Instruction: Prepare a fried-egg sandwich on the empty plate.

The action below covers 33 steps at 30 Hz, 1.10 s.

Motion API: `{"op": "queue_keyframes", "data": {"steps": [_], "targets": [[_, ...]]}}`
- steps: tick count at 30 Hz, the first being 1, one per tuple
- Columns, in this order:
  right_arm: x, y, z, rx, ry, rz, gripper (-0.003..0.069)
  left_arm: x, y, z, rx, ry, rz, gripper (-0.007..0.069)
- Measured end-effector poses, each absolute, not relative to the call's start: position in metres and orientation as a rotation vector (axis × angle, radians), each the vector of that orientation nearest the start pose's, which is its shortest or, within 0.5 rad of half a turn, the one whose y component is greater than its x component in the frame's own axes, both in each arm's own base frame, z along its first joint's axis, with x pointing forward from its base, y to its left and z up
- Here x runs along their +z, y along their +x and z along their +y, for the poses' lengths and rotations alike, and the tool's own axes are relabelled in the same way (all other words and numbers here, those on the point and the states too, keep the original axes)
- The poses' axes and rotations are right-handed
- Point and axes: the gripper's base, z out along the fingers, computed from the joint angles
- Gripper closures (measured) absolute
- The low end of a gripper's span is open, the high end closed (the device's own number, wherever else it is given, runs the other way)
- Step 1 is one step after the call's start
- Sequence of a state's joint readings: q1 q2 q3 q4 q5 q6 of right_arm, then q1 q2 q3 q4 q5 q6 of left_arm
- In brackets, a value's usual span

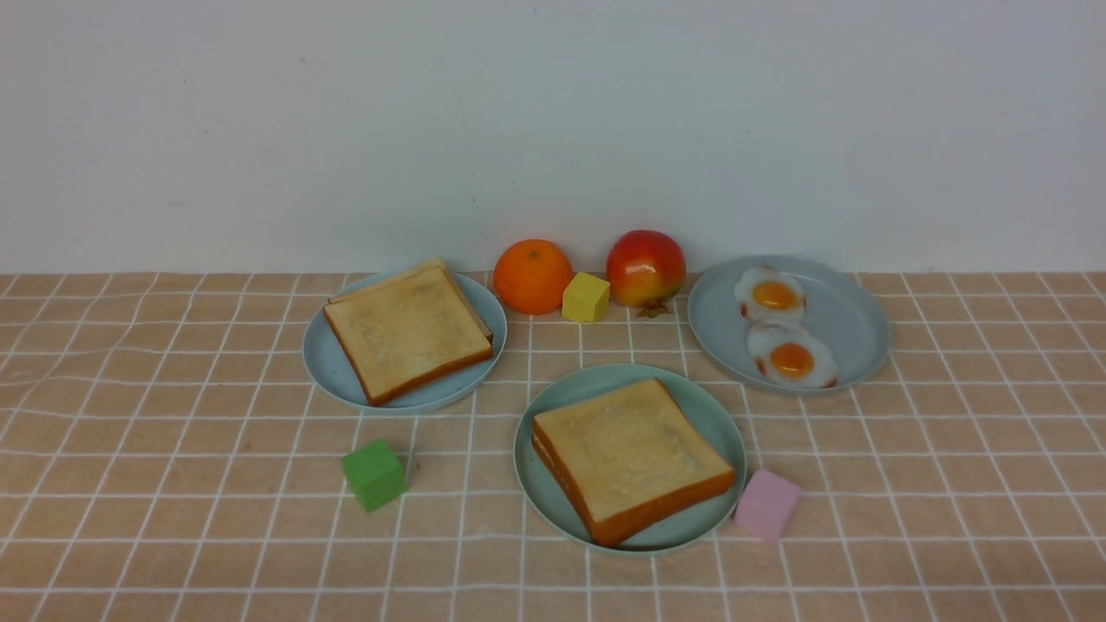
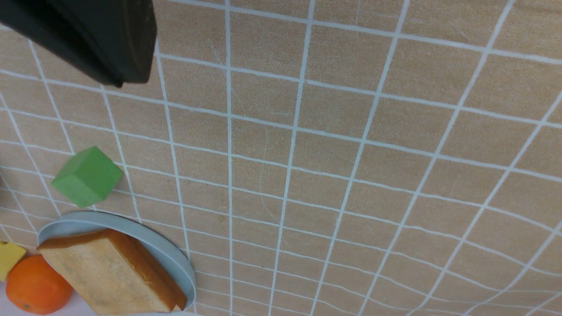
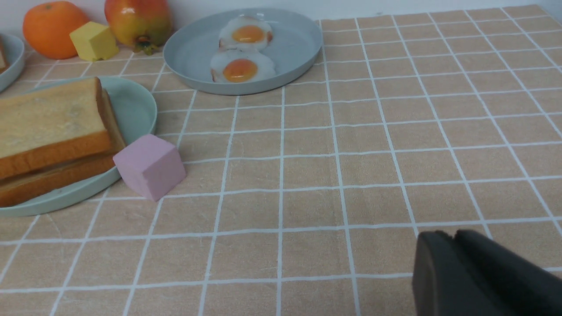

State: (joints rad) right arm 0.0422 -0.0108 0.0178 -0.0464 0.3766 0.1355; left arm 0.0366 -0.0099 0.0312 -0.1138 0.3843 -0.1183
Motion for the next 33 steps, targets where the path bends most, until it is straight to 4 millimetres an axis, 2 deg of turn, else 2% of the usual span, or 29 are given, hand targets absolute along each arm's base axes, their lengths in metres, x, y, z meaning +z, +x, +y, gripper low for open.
{"op": "queue_keyframes", "data": {"steps": [33], "targets": [[0.174,0.0524,0.0007,0.078,0.059,1.867,0.0571,0.1689,0.0525,-0.002,-0.168,-0.217,1.878,0.0636]]}}
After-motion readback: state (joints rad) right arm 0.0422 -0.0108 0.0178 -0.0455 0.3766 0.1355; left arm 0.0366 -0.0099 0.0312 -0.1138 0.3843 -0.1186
